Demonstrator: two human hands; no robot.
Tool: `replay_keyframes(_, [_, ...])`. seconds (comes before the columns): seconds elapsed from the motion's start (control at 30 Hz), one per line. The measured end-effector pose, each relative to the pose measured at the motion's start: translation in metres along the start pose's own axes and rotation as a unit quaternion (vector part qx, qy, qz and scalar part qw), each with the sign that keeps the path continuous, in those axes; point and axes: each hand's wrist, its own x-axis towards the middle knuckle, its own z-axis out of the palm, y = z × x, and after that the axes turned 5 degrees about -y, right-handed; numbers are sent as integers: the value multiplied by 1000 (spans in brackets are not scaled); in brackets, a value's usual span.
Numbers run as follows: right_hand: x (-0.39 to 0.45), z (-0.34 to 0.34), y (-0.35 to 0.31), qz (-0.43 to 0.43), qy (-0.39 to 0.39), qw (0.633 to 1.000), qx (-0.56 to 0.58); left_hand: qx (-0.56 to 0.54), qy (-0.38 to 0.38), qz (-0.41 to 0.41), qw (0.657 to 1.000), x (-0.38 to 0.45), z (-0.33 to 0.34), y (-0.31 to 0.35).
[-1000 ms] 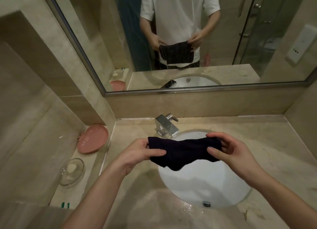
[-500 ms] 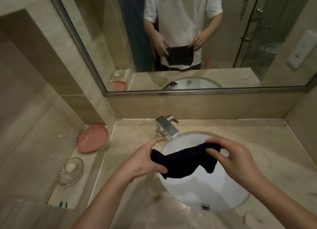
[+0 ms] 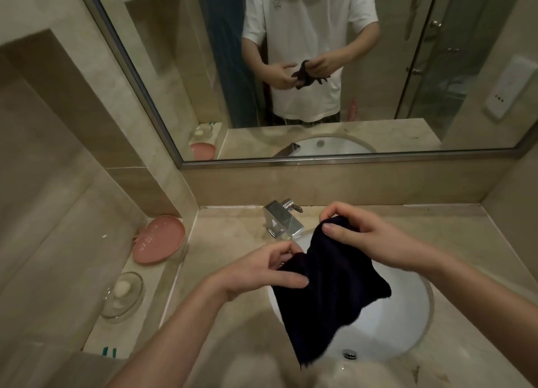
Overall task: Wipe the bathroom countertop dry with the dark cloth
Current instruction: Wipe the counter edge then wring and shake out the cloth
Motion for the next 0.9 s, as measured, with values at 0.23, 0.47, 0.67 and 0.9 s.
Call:
replay_keyframes(0.23, [19, -9, -5, 32, -66, 985, -154, -33, 9, -28, 999, 15, 27, -15])
replay_keyframes(0.47, [-3, 21, 31, 93, 206, 972, -58, -110, 125, 24, 986, 12, 41, -19])
replay_keyframes(0.67, [-35, 71, 69, 182, 130, 948, 227, -171, 185, 19, 968, -1, 44, -32])
replay_keyframes(0.9, [-23, 72, 61, 82, 89, 944, 306, -178, 213, 16, 961, -14, 54, -40])
